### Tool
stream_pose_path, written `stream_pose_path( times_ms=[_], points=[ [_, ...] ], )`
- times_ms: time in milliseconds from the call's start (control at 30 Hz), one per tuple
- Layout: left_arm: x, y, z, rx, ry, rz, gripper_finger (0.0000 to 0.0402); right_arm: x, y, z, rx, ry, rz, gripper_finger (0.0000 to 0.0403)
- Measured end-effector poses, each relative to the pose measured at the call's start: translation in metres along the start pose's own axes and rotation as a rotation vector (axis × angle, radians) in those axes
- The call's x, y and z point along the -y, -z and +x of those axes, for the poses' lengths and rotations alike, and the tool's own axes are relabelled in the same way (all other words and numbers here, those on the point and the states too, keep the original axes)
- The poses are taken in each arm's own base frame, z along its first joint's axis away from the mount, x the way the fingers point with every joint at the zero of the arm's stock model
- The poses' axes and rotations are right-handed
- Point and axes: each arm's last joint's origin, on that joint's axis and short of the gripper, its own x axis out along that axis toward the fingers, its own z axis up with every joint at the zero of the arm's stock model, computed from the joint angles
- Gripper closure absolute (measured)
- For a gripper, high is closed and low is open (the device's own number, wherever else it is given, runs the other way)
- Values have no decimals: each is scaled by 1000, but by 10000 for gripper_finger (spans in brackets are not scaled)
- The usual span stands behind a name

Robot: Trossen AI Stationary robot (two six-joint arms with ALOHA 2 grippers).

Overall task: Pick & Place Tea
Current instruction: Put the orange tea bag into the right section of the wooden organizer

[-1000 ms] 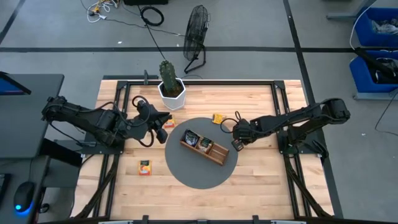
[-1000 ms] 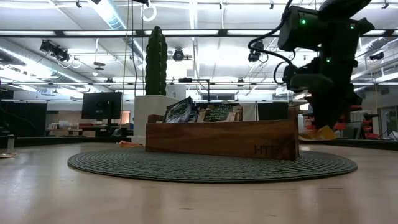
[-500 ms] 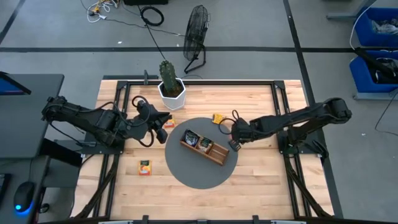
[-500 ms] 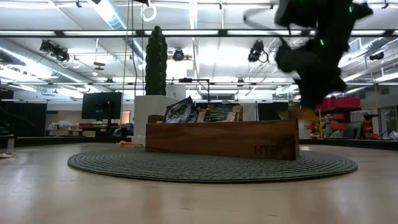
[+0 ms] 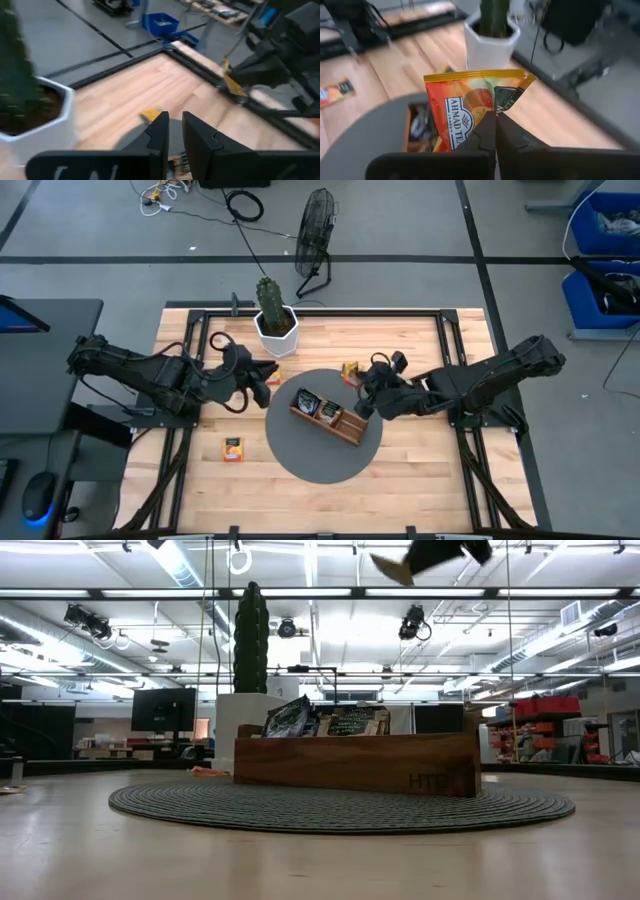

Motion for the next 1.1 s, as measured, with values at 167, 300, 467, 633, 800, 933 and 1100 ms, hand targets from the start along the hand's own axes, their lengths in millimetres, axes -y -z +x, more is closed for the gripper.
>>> stream_pose_path(
  times_ms=[167,300,467,633,800,933,1100],
  points=[
    [11,-4,17,-24,113,-119,336,-4,-21,-5,106,-14,-91,403],
    [20,-1,37,-42,163,-151,292,-8,-29,-1,125,-7,-148,403],
    [20,1,61,-70,170,-268,216,-16,-30,5,116,1,-218,403],
    [21,-2,73,-72,214,-336,152,-22,-27,12,101,3,-240,403],
    [26,-3,84,-90,299,-392,118,-25,-26,16,103,14,-247,403],
    [30,5,94,-142,326,-408,113,-25,-27,16,113,28,-239,403],
    [34,12,104,-168,330,-424,113,-25,-27,16,116,28,-255,403]
  ],
)
